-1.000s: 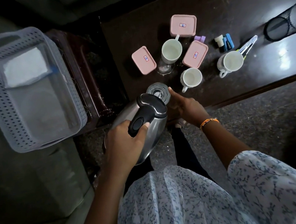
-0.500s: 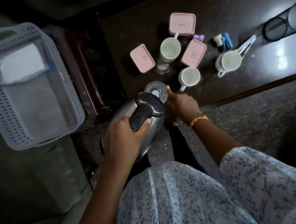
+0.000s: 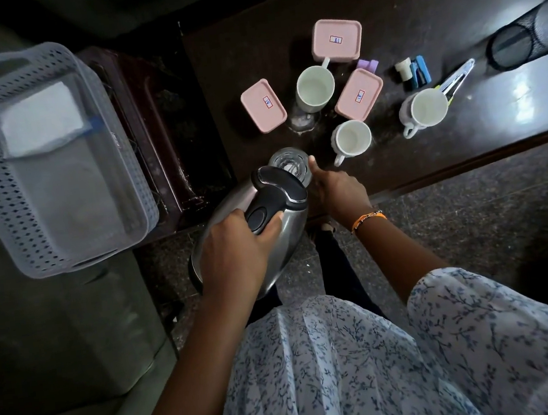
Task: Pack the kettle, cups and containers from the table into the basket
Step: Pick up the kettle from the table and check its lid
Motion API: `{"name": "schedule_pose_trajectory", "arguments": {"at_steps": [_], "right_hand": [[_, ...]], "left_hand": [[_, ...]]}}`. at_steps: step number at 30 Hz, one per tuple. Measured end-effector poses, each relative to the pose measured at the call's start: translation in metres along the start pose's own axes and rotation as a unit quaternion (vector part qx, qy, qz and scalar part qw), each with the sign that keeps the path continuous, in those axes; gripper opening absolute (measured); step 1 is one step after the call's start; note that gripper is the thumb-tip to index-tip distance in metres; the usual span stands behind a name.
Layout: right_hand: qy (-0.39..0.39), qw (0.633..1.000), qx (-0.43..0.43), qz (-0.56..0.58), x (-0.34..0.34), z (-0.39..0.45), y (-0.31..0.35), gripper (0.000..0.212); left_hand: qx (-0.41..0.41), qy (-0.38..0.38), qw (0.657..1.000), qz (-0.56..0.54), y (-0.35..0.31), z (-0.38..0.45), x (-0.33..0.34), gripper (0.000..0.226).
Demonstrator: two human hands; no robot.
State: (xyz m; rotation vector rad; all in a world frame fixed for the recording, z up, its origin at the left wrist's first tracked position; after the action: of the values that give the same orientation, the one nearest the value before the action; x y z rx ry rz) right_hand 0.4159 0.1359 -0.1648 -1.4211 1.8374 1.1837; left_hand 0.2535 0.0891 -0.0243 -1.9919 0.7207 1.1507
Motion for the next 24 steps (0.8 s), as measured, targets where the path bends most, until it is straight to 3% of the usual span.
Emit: {"name": "schedule_pose_trajectory", "arguments": {"at_steps": [8, 24], "right_hand": [[0.005, 1.000, 0.007, 0.006, -0.0018, -0.0005, -0.0010, 0.056], [0.009, 1.000, -0.001, -0.006, -0.0002, 0.0013, -0.0031, 0.058]], "left_hand": [[-0.048, 0.023, 0.996, -0.067, 0.0060, 0.0042, -0.0041, 0.044], [-0.058, 0.039, 0.995, -0.066, 0.0071, 0.0074, -0.0102, 0.041]]}}
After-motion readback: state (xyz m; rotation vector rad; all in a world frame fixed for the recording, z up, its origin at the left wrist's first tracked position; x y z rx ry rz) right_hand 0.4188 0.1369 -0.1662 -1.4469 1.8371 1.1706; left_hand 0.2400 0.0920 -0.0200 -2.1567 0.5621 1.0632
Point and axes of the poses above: each hand's wrist, its own z-axis towards the middle knuckle, its own x-axis out of the palm, y = z × x, the point moved 1 cm from there along z, towards the middle knuckle, and after that the axes turned 15 degrees about -y, right-handed, at the moved point
